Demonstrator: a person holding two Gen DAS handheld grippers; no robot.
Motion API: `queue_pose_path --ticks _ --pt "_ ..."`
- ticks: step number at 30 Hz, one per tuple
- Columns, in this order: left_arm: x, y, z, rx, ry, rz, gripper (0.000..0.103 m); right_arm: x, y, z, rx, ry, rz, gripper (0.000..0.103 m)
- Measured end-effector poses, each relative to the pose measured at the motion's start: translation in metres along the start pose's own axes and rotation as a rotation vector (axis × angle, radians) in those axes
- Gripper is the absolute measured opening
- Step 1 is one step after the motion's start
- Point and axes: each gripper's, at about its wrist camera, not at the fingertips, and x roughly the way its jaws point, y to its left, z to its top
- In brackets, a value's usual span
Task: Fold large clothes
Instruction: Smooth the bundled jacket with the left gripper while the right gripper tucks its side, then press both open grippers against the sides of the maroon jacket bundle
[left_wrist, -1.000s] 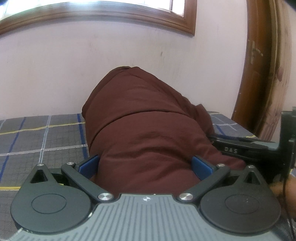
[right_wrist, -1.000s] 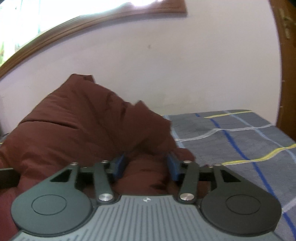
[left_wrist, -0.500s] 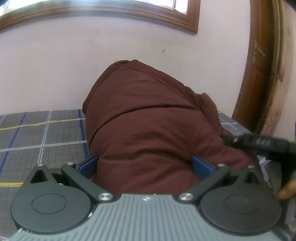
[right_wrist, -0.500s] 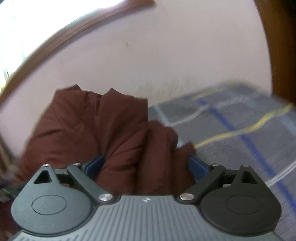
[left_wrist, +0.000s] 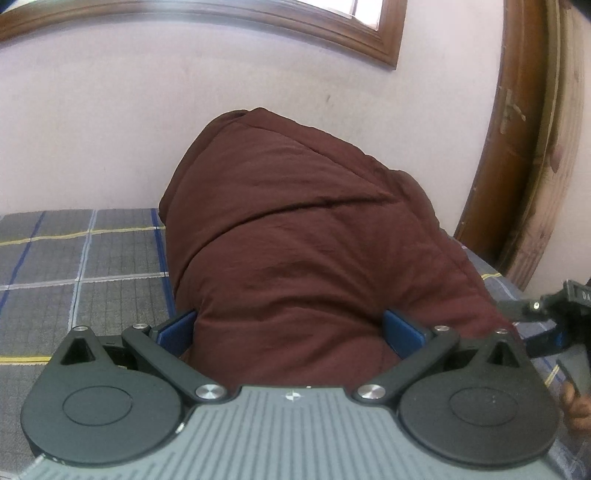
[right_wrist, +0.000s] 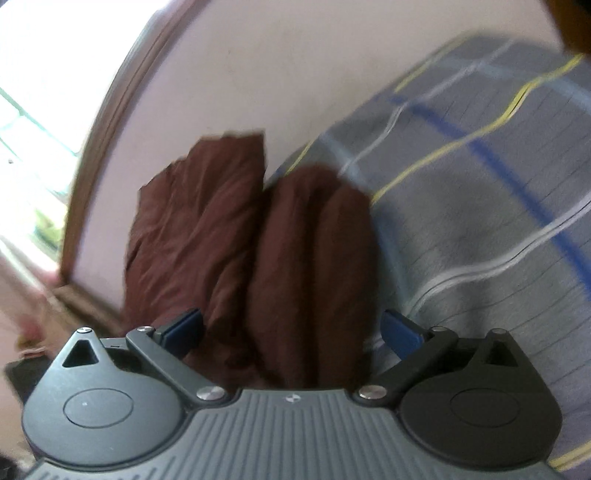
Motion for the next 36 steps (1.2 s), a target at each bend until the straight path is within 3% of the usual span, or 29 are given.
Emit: queue_pose_path --ticks 3,7,10,16,21,24,30,36 --pt "0.001 0.003 -0.001 -0.007 0.0 -0.01 0.103 0.017 0.006 0.002 -0.042 0.035 0.088 0.103" --pt "0.003 0.008 0.0 -0.025 0.01 -0.021 0.103 0.046 0.009 0.014 -0.093 0.073 0.08 0.103" --pt "0.004 0.008 0.001 -0.017 0.013 -0.022 0.103 0.055 0.004 0.016 -0.169 0.058 0.112 0.103" --pt "-0.003 0.019 0.006 -0.045 0.015 -0.06 0.103 0.049 -0.001 0.006 -0.201 -0.008 0.155 0.103" --pt "-0.026 0.05 0.017 -0.148 -0.008 -0.161 0.103 0.049 -0.002 0.008 -0.185 0.0 0.158 0.103" --pt "-0.027 0.073 0.024 -0.212 0.03 -0.233 0.103 0.051 0.001 0.009 -0.185 0.008 0.154 0.103" --pt "0.005 0.107 0.017 -0.268 0.149 -0.306 0.103 0.053 -0.001 0.012 -0.185 0.023 0.168 0.103" --pt "0.04 0.116 0.007 -0.368 0.209 -0.458 0.103 0.058 -0.003 0.018 -0.187 0.06 0.181 0.103"
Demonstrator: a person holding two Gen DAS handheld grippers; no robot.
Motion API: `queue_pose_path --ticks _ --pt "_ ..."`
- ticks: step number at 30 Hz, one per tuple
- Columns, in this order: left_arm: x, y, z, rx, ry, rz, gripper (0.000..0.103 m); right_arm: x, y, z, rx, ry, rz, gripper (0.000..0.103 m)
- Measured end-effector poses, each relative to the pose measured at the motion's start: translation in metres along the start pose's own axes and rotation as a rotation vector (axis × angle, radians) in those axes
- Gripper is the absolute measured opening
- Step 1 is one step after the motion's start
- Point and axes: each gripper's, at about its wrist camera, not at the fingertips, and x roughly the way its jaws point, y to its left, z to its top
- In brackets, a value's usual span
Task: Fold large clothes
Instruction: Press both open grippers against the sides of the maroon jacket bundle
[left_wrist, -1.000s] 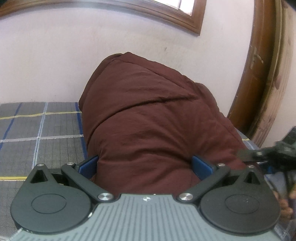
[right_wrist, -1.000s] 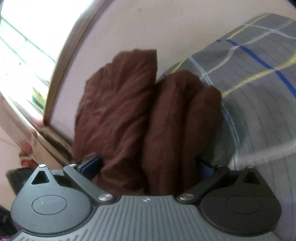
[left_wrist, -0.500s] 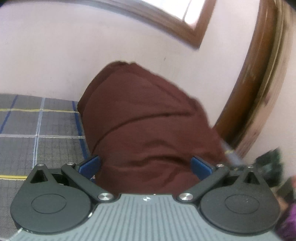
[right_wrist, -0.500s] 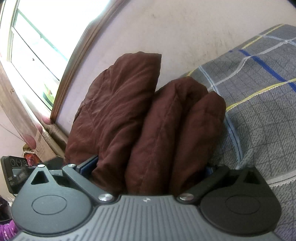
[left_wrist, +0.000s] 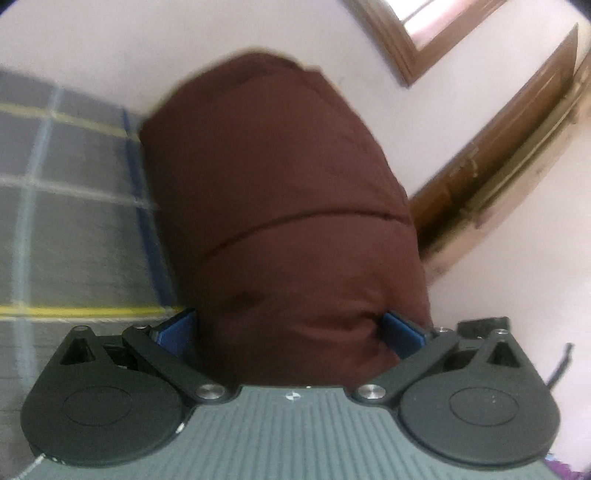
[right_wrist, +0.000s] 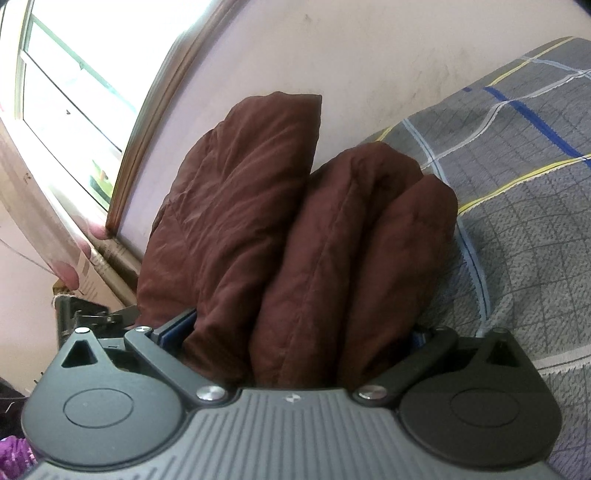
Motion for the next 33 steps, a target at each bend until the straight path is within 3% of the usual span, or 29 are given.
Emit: queue_pose_path --ticks 5,10,12,17,19,27,33 --pt "0.025 0.026 0.006 -0.106 0.065 -0.122 0.103 0.008 -0.003 0.01 0.011 0.028 0.01 0.103" --pt "0.031 0.033 0.008 -0.099 0.079 -0.157 0.103 0.018 -0.002 0.013 0.013 0.037 0.007 0.103" --pt "0.031 0.025 0.006 -0.061 0.06 -0.123 0.103 0.022 0.005 0.009 -0.02 0.034 -0.027 0.103" --pt "0.029 -0.036 -0.008 0.174 -0.007 0.094 0.103 0.024 0.031 0.005 -0.055 0.012 -0.081 0.094" --pt "0.029 -0.051 -0.013 0.223 -0.022 0.141 0.103 0.021 0.042 0.004 -0.076 -0.004 -0.083 0.091" --pt "0.008 -0.076 -0.023 0.267 -0.071 0.252 0.1 0.02 0.074 -0.016 -0.114 -0.056 -0.098 0.08" --pt "-0.022 -0.087 -0.033 0.272 -0.086 0.311 0.1 0.024 0.098 -0.032 -0.126 -0.061 -0.075 0.077"
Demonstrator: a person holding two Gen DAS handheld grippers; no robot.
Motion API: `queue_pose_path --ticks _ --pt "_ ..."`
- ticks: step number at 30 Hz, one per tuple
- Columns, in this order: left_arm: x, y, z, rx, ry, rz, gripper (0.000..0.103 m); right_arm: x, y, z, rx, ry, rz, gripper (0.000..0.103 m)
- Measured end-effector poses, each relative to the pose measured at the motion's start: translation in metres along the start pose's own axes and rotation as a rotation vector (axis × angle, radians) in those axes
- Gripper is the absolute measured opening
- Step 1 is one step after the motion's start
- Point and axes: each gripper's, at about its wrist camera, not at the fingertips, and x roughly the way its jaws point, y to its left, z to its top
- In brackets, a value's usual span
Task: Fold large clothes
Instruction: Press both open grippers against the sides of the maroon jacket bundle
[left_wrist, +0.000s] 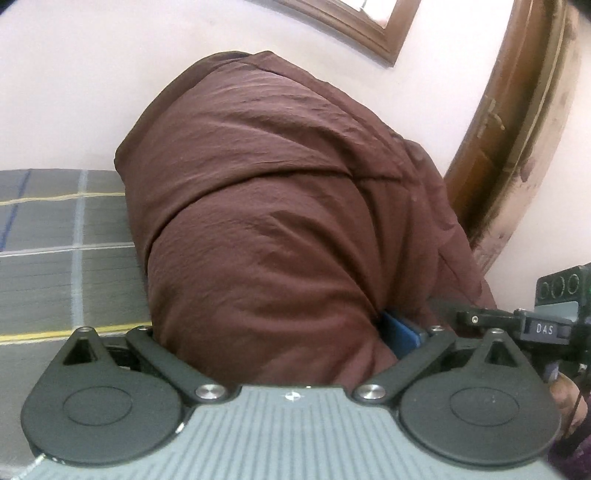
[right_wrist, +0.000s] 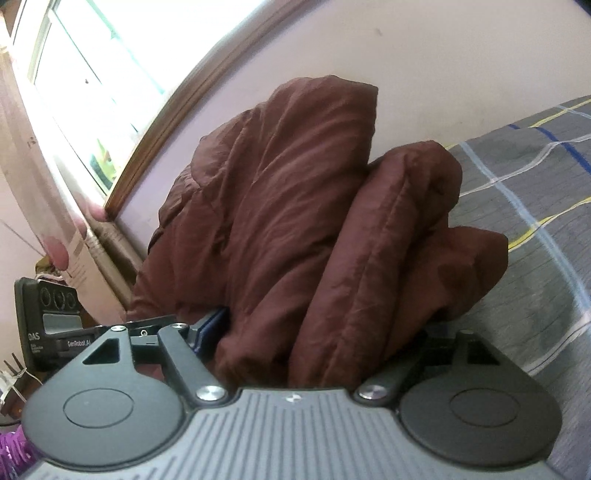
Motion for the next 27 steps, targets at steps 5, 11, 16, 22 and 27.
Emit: queue_pose_path --ticks 5,11,16,22,27 --pt "-0.028 -0.002 0.002 0.002 -0.02 0.034 0.1 -0.002 0.005 -0.002 -0.013 -0.005 0.023 0.077" --pt "-0.065 -0.004 -0.005 0.015 -0.052 0.077 0.1 0.0 0.011 -0.004 -0.017 -0.007 0.053 0.077" --pt "-0.095 0.003 -0.012 0.012 -0.063 0.106 0.1 0.001 0.019 -0.005 -0.019 -0.001 0.076 0.077" --pt "-0.121 0.006 -0.02 0.008 -0.074 0.132 0.1 0.003 0.026 -0.01 -0.021 0.009 0.105 0.077" --pt "-0.136 0.01 -0.028 0.001 -0.079 0.143 0.1 0.004 0.028 -0.01 -0.032 0.017 0.114 0.077"
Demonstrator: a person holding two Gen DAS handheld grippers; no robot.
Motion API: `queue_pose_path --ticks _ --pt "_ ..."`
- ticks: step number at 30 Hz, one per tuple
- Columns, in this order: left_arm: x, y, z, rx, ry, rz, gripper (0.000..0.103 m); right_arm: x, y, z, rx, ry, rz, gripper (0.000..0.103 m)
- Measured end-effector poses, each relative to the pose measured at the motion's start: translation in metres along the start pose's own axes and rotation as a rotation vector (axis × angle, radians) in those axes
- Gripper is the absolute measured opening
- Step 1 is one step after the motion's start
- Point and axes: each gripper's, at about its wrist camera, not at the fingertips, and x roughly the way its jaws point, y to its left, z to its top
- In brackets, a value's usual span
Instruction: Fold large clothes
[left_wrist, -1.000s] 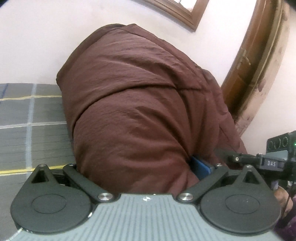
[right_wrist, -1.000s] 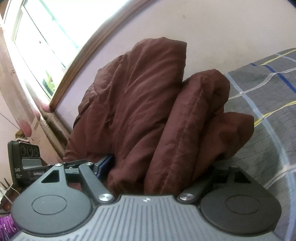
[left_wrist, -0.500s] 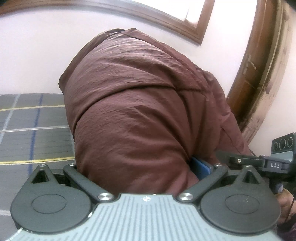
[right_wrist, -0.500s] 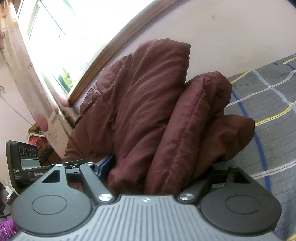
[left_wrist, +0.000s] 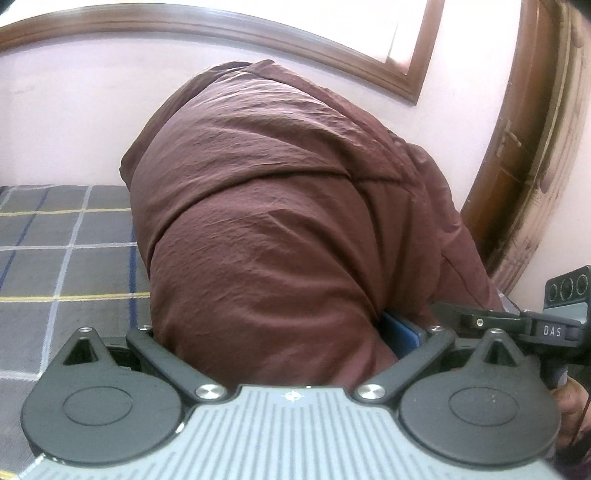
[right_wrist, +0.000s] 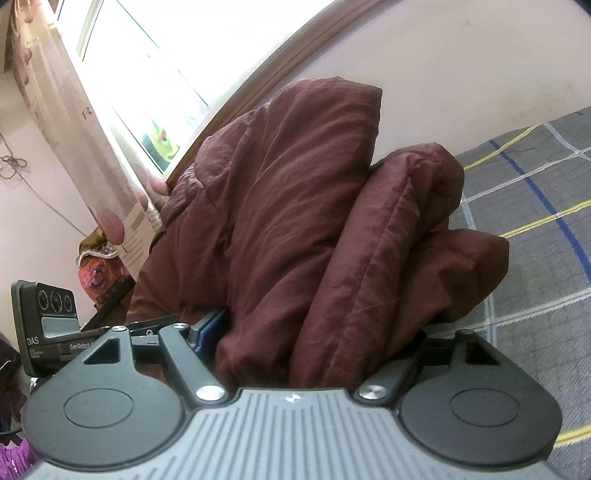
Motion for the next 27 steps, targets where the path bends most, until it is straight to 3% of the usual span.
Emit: queue_pose_path --ticks 27 --pt "-0.036 0.017 -0.016 -0.034 -0.055 0.029 0.1 -0.016 0.0 -0.008 -0.056 0.015 0.033 0.077"
